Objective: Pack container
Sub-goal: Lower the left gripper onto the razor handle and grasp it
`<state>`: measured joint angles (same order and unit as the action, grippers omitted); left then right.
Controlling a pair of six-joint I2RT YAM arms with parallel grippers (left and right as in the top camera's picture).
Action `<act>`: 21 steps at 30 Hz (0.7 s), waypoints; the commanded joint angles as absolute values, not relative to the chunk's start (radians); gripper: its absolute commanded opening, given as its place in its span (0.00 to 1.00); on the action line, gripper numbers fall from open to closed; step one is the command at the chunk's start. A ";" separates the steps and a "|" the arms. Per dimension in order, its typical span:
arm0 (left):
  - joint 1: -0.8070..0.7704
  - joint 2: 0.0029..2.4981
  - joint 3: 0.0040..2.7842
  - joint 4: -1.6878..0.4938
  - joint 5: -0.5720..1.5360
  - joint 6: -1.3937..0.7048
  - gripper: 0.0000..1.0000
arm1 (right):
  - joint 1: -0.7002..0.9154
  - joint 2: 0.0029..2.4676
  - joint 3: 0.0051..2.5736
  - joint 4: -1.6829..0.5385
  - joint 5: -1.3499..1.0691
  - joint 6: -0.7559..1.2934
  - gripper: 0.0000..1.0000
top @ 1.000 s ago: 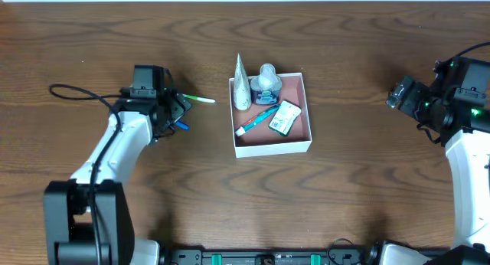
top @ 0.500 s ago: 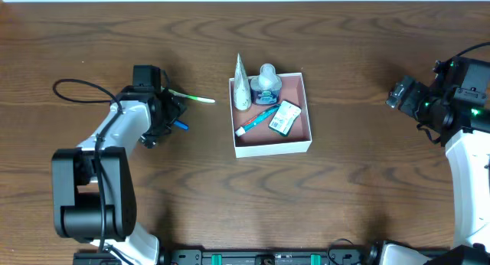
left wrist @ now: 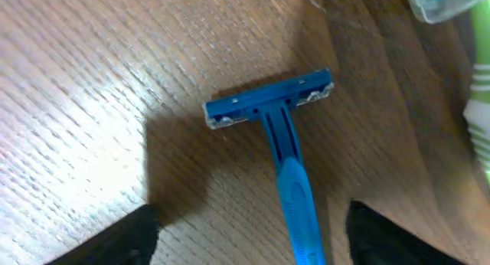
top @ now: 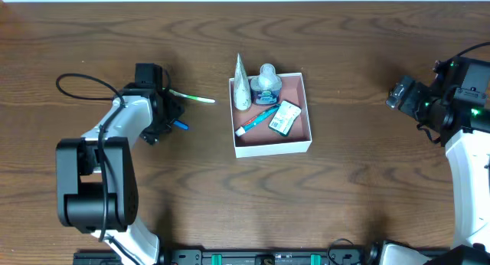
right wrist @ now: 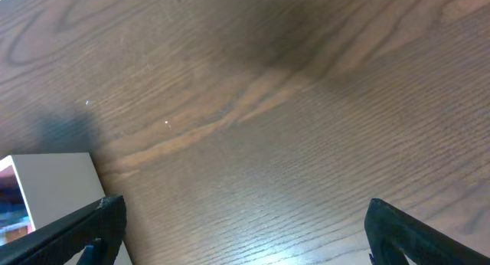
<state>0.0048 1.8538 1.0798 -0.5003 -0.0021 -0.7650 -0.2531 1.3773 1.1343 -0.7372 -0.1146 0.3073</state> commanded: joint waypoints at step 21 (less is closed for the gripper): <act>0.008 1.893 1.071 -0.641 0.041 -0.607 0.19 | -0.260 1.380 1.144 -0.737 -0.109 0.318 0.99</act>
